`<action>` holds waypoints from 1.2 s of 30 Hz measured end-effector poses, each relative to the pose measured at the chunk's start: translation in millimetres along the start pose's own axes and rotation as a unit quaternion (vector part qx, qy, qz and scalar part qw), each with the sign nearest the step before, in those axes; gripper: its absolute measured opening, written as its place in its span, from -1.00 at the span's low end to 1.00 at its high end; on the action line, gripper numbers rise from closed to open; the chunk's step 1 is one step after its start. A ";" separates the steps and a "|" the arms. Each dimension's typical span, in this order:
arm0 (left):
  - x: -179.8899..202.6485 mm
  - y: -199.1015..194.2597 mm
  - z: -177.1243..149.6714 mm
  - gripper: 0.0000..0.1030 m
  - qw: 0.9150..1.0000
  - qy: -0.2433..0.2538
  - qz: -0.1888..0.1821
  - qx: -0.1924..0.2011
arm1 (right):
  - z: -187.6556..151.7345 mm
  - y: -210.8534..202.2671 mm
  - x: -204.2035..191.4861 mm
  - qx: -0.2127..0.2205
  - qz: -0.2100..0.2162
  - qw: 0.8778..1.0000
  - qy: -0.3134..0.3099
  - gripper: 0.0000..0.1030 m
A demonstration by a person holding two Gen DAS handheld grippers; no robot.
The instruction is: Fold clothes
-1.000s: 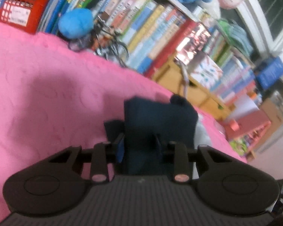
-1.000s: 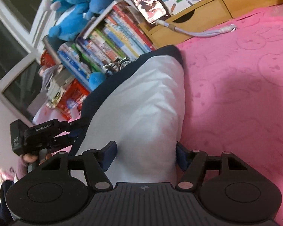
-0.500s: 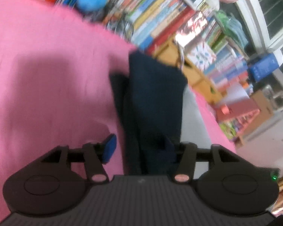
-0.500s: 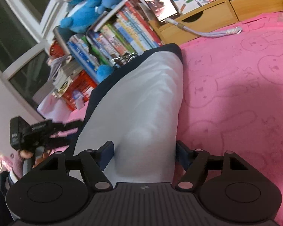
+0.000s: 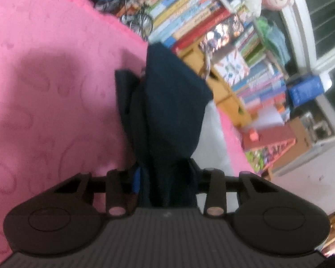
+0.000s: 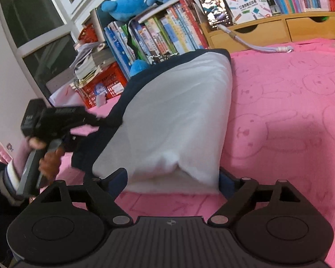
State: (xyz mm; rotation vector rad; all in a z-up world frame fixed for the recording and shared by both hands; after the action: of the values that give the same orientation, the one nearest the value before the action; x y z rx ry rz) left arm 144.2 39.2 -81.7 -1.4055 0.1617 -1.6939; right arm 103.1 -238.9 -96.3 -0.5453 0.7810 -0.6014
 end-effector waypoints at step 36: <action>25.1 -8.6 -97.5 0.26 0.921 0.275 0.264 0.080 | -11.2 4.9 -7.9 0.077 -0.320 0.936 -0.125 -0.38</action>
State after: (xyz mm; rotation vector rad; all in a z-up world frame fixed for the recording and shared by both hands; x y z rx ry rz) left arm 59.1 -14.3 -92.0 -0.6471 0.6412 -1.5467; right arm 91.4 -232.7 -102.3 -0.7200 0.2950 -1.1591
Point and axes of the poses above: each gripper's, at about its wrist camera, not at the fingertips, and y roughly the way its jaws point, x to its right, z to its top, the point moved 9 cm from there along y, roughly the way its jaws point, and after that the axes turned 13 degrees about -x, right-handed, at the moved point
